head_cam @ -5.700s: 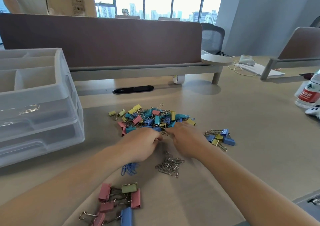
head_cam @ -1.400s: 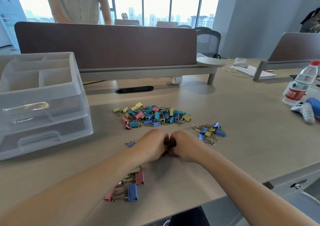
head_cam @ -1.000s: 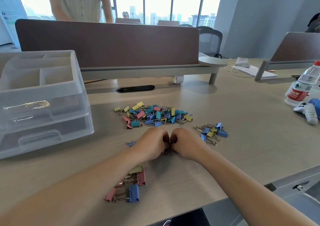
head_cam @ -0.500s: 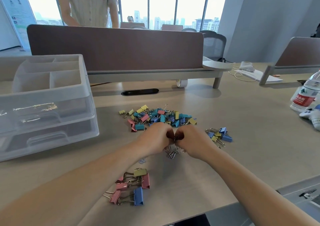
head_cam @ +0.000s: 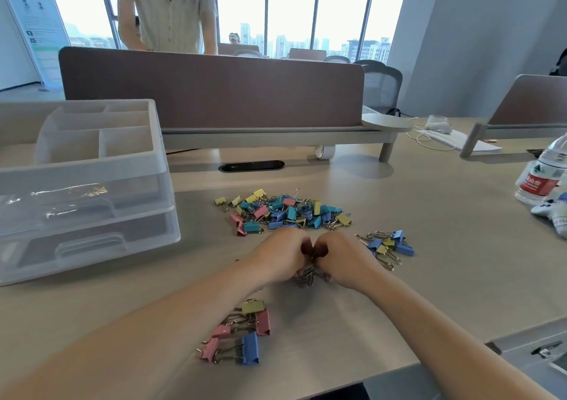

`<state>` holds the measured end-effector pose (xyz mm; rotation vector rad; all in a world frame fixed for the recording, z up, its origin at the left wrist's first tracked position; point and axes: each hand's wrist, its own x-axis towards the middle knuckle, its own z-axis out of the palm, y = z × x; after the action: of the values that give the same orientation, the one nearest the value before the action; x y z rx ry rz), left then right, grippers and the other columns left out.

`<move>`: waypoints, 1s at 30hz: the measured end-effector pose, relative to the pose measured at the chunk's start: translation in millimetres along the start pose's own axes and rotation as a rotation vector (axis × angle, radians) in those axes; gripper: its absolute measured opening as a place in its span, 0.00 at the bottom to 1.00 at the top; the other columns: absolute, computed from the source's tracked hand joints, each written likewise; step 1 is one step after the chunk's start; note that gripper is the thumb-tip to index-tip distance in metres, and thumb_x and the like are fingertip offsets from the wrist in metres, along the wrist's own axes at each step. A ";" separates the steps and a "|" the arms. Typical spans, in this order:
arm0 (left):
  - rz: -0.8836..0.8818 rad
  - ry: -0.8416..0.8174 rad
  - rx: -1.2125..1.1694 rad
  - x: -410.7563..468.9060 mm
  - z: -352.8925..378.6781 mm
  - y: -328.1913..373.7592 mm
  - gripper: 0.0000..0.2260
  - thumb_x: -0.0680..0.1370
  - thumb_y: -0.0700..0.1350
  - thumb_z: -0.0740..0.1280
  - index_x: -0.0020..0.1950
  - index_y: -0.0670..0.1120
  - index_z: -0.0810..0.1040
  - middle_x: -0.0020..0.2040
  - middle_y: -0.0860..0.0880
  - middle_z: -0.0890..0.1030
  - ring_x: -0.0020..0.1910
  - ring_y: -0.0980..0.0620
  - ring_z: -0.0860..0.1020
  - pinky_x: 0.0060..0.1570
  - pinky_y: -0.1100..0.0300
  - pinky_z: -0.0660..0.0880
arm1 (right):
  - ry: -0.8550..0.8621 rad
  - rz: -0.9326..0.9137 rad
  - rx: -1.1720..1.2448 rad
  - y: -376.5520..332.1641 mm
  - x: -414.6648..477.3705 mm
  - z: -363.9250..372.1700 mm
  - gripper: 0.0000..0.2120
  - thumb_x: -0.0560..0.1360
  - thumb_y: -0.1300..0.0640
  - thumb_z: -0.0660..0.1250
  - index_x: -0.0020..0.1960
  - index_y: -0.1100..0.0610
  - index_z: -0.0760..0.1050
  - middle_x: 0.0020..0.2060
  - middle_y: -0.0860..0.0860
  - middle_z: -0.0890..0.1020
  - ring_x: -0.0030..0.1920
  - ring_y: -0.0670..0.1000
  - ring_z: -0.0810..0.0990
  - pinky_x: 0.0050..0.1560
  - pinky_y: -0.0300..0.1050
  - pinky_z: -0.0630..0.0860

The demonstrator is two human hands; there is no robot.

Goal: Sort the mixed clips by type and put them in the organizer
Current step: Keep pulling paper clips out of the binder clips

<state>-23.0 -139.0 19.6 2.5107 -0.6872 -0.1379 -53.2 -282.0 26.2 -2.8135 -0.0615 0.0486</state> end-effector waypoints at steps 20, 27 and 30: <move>0.061 0.193 -0.123 -29.1 -92.6 -10.4 0.05 0.77 0.42 0.69 0.45 0.41 0.81 0.34 0.46 0.84 0.32 0.52 0.82 0.39 0.59 0.80 | 0.088 -0.135 -0.124 -91.7 2.4 -71.2 0.13 0.73 0.63 0.66 0.32 0.53 0.72 0.29 0.53 0.77 0.29 0.51 0.74 0.28 0.42 0.67; 0.043 0.027 -0.160 -7.6 -38.3 0.8 0.06 0.78 0.41 0.67 0.43 0.40 0.80 0.33 0.46 0.83 0.32 0.49 0.82 0.42 0.51 0.81 | -0.011 0.030 -0.118 -48.5 0.5 -49.8 0.11 0.70 0.62 0.67 0.30 0.56 0.73 0.27 0.53 0.78 0.29 0.54 0.77 0.31 0.43 0.73; 0.034 -0.018 -0.149 0.2 -18.2 -1.1 0.05 0.77 0.39 0.67 0.41 0.42 0.80 0.31 0.48 0.81 0.29 0.51 0.80 0.39 0.51 0.81 | -0.057 0.061 -0.083 -26.0 4.8 -31.6 0.05 0.70 0.61 0.68 0.35 0.58 0.78 0.34 0.57 0.83 0.37 0.58 0.83 0.37 0.48 0.78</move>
<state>-18.2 -129.8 34.6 2.3571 -0.7005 -0.1928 -48.1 -267.3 64.3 -2.8964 0.0087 0.1437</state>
